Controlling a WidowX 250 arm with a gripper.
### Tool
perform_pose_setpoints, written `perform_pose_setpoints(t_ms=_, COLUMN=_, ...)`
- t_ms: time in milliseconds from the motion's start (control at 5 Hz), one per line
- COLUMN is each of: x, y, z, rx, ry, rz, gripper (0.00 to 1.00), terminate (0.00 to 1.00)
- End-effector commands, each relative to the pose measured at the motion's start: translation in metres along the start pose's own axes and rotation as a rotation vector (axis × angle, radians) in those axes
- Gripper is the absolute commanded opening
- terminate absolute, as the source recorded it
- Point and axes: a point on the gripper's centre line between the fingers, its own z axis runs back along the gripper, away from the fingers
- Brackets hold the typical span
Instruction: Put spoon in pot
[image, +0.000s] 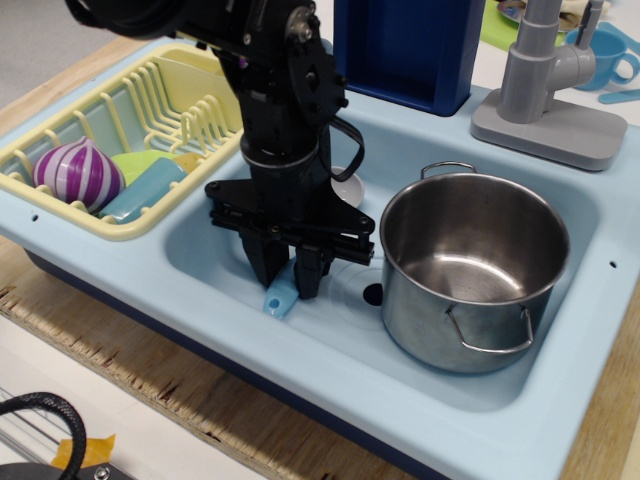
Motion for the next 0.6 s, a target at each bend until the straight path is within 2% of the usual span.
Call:
perform_pose_setpoints(t_ms=0, x=0.000, y=-0.001, z=0.031, rx=0.071, ry=-0.030, rz=0.004, gripper=0.00, terminate=0.00)
perform_pose_setpoints(t_ms=200, x=0.000, y=-0.002, z=0.055, rx=0.117, ry=-0.050, rz=-0.002, gripper=0.00, terminate=0.00)
perform_pose_setpoints(t_ms=400, x=-0.001, y=0.004, z=0.081, rx=0.118, ry=-0.036, rz=-0.111, gripper=0.00, terminate=0.00)
